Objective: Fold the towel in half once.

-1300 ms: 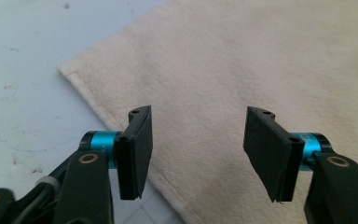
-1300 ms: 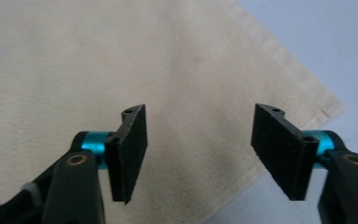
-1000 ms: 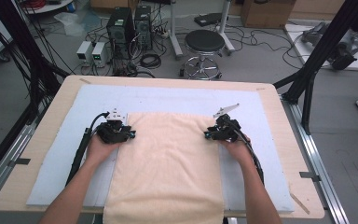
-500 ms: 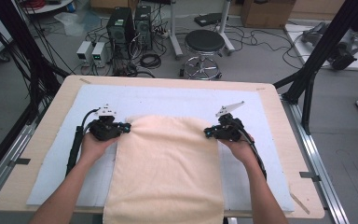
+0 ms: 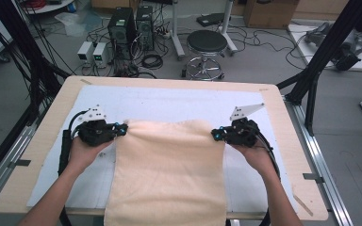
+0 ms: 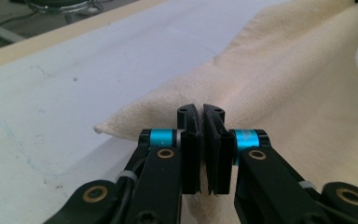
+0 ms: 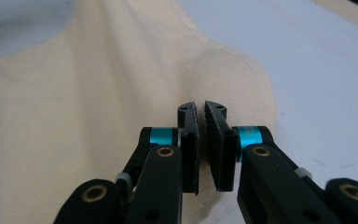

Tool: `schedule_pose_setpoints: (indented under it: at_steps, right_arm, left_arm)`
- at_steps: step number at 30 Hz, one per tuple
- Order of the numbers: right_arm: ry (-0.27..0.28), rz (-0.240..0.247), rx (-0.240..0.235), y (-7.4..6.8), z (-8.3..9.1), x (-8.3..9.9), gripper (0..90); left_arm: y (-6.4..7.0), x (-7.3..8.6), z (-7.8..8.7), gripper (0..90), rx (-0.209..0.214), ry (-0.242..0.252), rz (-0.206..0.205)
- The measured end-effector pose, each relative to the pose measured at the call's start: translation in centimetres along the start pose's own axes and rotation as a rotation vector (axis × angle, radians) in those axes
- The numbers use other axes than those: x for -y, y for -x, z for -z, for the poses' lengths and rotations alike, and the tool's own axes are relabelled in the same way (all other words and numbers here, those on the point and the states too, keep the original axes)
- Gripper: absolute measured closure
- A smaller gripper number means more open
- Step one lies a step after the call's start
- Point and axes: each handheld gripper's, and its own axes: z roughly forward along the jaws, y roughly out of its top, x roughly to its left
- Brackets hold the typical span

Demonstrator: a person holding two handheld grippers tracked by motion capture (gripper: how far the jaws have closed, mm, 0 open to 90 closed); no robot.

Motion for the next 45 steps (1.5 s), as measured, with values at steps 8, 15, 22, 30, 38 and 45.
schedule_pose_setpoints:
  at_steps: [8, 15, 22, 30, 38, 45]
  right_arm:
    - [0.050, 0.096, -0.073, -6.4, 2.9, 2.3, 84.2]
    - [-0.035, 0.071, -0.158, -9.5, 1.7, 7.0, 74.8]
    - [-0.030, 0.039, -0.121, -8.1, 0.8, 6.5, 51.6]
    - [-0.125, -0.001, -0.127, -6.9, -3.2, 6.3, 53.7]
    - [-0.139, 0.045, -0.151, -7.4, -3.6, 6.5, 82.7]
    - [-0.034, 0.111, -0.114, -8.6, -0.2, 4.7, 83.0]
  left_arm:
    - [5.2, 3.6, 4.6, 85.0, 0.058, 0.008, -0.090]
    - [8.2, 7.6, 5.4, 74.3, 0.175, -0.107, -0.111]
    - [6.7, 7.0, 3.7, 47.2, 0.180, -0.152, -0.077]
    - [6.1, 7.4, 0.0, 60.7, 0.180, -0.244, -0.056]
    - [6.8, 7.1, 0.1, 86.1, 0.142, -0.216, -0.111]
    - [7.4, 5.5, 3.3, 86.6, 0.101, -0.078, -0.114]
